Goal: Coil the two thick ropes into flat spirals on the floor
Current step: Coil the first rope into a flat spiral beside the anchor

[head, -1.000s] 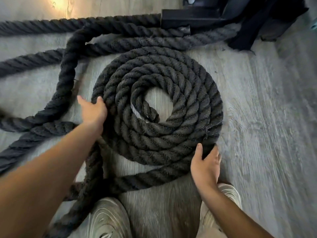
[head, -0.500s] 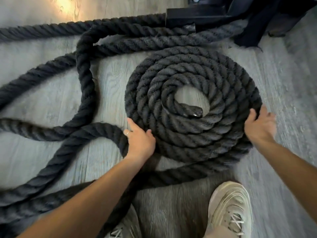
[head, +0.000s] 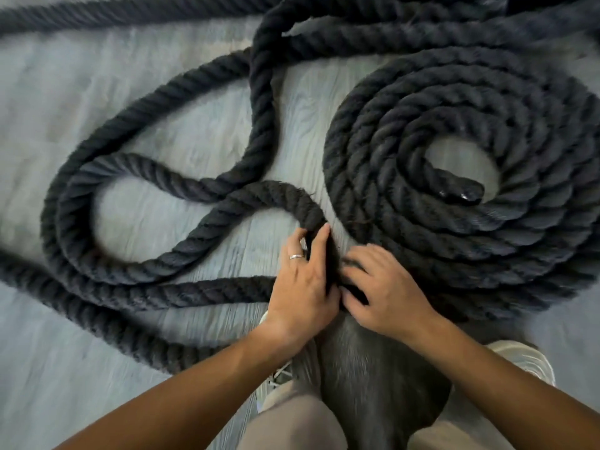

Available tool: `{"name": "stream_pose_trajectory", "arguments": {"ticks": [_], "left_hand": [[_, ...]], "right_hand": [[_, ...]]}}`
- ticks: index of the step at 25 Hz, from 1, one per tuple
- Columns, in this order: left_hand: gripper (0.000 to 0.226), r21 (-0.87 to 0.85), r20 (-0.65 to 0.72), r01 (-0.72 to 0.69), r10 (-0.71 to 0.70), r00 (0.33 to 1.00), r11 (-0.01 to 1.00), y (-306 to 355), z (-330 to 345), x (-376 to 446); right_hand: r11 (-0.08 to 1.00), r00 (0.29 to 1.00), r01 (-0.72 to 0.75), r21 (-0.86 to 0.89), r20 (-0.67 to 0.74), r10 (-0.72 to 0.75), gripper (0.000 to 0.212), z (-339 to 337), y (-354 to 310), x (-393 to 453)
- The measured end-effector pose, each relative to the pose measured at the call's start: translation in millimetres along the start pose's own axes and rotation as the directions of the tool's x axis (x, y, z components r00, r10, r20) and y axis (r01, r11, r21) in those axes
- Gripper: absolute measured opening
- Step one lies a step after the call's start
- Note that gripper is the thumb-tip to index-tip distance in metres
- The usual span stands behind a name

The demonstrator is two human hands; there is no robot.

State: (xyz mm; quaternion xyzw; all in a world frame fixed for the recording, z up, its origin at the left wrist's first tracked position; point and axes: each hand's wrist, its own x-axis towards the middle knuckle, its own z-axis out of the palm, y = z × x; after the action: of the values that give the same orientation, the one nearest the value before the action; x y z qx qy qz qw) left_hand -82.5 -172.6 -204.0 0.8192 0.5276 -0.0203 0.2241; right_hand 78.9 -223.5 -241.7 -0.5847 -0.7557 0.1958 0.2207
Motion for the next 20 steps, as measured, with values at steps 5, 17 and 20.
{"name": "stream_pose_trajectory", "arguments": {"ticks": [5,17,20], "left_hand": [[0.088,-0.277,0.016,0.08,-0.079,0.997,0.958,-7.1,-57.0,14.8],[0.094,0.46,-0.223,0.35,-0.275,0.935,0.816,-227.7,-183.8,137.1],[0.093,0.443,-0.206,0.347,-0.282,0.937,0.827,-165.4,-144.1,158.4]], "right_hand": [[0.998,0.963,0.056,0.016,0.261,-0.059,0.049,21.6,-3.2,-0.7],[0.982,0.967,-0.095,-0.163,0.218,0.13,0.051,-45.3,42.7,-51.8],[0.988,0.977,-0.104,-0.111,0.175,0.122,0.041,-52.7,35.3,-46.1]]}}
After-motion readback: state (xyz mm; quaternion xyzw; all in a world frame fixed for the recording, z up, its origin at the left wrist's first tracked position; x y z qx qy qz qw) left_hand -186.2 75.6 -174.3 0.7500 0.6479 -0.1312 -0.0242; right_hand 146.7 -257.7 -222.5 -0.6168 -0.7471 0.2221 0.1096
